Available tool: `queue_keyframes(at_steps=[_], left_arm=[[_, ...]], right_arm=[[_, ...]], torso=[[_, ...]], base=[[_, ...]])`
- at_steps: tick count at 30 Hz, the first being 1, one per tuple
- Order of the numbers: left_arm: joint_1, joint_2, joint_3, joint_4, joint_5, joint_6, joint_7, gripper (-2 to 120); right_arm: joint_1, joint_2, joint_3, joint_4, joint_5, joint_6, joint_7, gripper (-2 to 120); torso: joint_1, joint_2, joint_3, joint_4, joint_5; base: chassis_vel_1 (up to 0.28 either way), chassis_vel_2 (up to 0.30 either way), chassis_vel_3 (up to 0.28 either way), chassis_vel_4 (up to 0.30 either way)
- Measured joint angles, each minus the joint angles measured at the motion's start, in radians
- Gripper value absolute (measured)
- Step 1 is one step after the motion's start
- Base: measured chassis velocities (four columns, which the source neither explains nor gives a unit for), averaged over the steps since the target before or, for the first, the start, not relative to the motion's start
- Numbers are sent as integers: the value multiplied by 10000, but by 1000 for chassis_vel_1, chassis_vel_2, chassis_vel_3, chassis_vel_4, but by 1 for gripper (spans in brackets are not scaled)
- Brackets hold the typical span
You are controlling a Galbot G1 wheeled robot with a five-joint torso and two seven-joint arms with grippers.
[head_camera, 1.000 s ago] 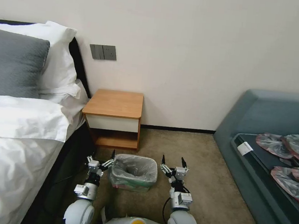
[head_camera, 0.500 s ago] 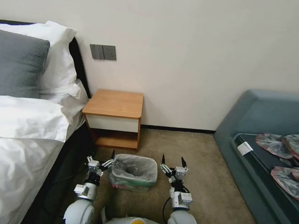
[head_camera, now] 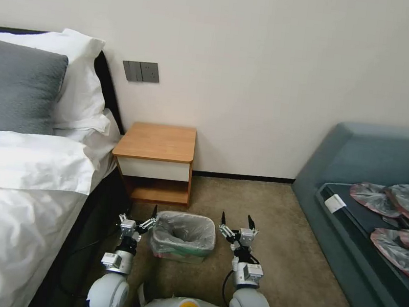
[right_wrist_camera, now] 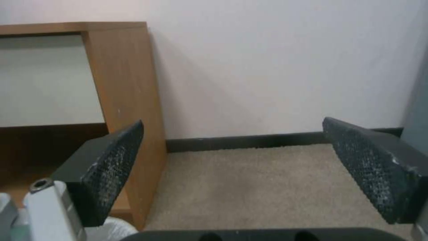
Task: Pick up the garbage bag from the table and place it over the trash can.
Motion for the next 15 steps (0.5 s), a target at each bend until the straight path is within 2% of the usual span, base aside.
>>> queue_keyframes(at_steps=[15], left_arm=[[0, 0, 0, -1, -1, 7, -1, 97]], right_arm=[[1, -4, -1, 7, 0, -1, -1, 100]], torso=[[0, 0, 0, 0, 0]], base=[[0, 0, 0, 0]])
